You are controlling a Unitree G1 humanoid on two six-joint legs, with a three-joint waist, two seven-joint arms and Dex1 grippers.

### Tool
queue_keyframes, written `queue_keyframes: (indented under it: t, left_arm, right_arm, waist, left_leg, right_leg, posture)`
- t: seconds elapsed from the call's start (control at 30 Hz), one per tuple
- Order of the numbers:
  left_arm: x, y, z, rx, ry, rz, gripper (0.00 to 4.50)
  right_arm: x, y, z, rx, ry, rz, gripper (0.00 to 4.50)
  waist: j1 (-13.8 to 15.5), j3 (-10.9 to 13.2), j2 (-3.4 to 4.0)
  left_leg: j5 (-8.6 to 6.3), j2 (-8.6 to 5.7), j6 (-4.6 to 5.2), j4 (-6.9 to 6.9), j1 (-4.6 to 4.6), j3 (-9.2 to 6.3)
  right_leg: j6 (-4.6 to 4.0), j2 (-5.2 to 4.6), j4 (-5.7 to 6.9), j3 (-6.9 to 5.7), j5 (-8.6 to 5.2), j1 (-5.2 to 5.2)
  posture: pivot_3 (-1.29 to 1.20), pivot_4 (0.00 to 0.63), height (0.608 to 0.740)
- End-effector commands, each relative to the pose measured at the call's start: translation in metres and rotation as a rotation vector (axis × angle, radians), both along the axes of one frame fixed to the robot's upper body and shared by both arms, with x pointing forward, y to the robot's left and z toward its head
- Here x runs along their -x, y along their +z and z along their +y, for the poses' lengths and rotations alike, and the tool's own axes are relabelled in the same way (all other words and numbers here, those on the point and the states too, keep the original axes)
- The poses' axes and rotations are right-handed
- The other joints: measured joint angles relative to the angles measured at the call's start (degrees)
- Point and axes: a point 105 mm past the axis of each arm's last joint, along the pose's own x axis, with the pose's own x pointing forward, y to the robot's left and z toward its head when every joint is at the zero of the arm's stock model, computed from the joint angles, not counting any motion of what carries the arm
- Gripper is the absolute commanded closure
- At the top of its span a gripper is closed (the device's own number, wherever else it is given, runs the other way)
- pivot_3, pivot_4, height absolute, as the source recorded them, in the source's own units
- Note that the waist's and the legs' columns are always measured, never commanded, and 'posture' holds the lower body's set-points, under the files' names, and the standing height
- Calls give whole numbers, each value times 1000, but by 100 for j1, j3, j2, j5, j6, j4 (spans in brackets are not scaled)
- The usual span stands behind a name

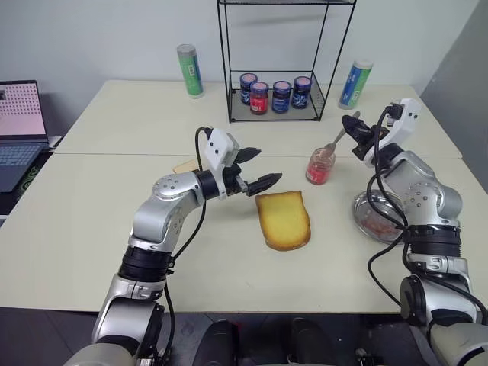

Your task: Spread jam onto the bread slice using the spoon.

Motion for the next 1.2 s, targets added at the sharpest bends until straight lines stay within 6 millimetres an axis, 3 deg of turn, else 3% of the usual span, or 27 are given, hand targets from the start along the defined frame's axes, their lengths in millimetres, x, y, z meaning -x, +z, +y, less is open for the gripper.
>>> queue_keyframes:
  t: [0.03, 0.27, 0.73, 0.93, 1.2]
  left_arm:
    - [6, 13, -3, 8, -13, -58, 0]
    - [6, 15, -3, -1, -21, -65, 0]
    - [13, 13, -8, -20, -49, -65, 0]
    - [14, 13, -7, -21, -46, -67, 0]
    - [13, 15, -8, -16, -46, -71, 0]
  right_arm:
    - [-3, 16, 4, 49, -6, -88, 4475]
    - [-2, -3, 23, 291, 25, -139, 4475]
    - [-10, -44, 29, 651, -34, -185, 4475]
    - [-13, -58, 37, 601, 15, -95, 4475]
    - [-15, -49, 41, 346, 30, 11, 4475]
  waist:
    - [1, 0, 0]
    - [-1, 0, 0]
    - [0, 0, 0]
    - [1, 0, 0]
    - [-55, 0, 0]
  left_leg:
    - [0, 0, 0, 0, 0, 0]
    - [0, -1, 0, 1, 0, 0]
    - [1, -2, -2, 3, 3, 1]
    - [2, -2, -3, 4, 5, 1]
    - [2, 5, -3, 6, 12, 0]
  right_leg:
    - [0, 0, 1, -1, 0, 0]
    - [0, 0, 2, 0, 0, -1]
    - [0, 0, 6, 0, 0, -1]
    - [0, -1, 7, 0, 0, 1]
    - [-1, -6, 19, 1, 0, 4]
  posture:
    - [0, 150, 740]
    - [0, 150, 740]
    - [0, 150, 740]
    - [0, 150, 740]
    - [0, 150, 740]
